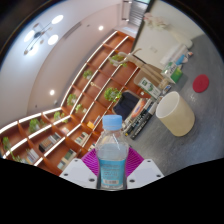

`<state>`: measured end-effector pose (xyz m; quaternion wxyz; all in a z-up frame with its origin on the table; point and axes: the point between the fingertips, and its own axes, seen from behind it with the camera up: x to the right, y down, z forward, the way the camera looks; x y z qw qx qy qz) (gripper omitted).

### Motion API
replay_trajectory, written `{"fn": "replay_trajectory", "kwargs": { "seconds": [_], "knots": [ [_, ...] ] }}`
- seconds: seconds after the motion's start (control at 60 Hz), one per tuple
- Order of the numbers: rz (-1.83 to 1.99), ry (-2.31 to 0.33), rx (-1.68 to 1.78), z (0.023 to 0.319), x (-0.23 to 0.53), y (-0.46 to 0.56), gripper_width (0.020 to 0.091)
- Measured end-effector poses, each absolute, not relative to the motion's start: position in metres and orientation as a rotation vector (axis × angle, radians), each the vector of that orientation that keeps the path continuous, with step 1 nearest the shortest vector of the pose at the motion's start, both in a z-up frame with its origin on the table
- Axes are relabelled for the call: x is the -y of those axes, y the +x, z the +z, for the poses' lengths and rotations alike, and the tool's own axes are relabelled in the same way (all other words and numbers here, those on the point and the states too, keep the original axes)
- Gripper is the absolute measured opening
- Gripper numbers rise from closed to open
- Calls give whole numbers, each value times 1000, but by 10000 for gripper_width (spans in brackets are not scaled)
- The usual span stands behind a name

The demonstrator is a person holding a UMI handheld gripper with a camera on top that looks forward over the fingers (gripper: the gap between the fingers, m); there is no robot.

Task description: Pour water

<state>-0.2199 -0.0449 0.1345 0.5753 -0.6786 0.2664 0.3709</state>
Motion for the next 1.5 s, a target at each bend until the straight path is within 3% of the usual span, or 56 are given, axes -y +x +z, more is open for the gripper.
{"fn": "replay_trajectory", "kwargs": {
  "seconds": [0.033, 0.517, 0.817, 0.983, 1.25, 1.5],
  "knots": [
    [935, -1543, -694, 141, 42, -209, 316],
    [1600, -914, -1373, 170, 0, -132, 313],
    [1630, -934, -1418, 167, -4, -139, 315],
    [1433, -1202, -1222, 165, -5, -156, 315],
    [694, -1580, -523, 221, -8, -139, 325],
    [-25, -1663, -143, 233, -17, -50, 323]
  ]
}}
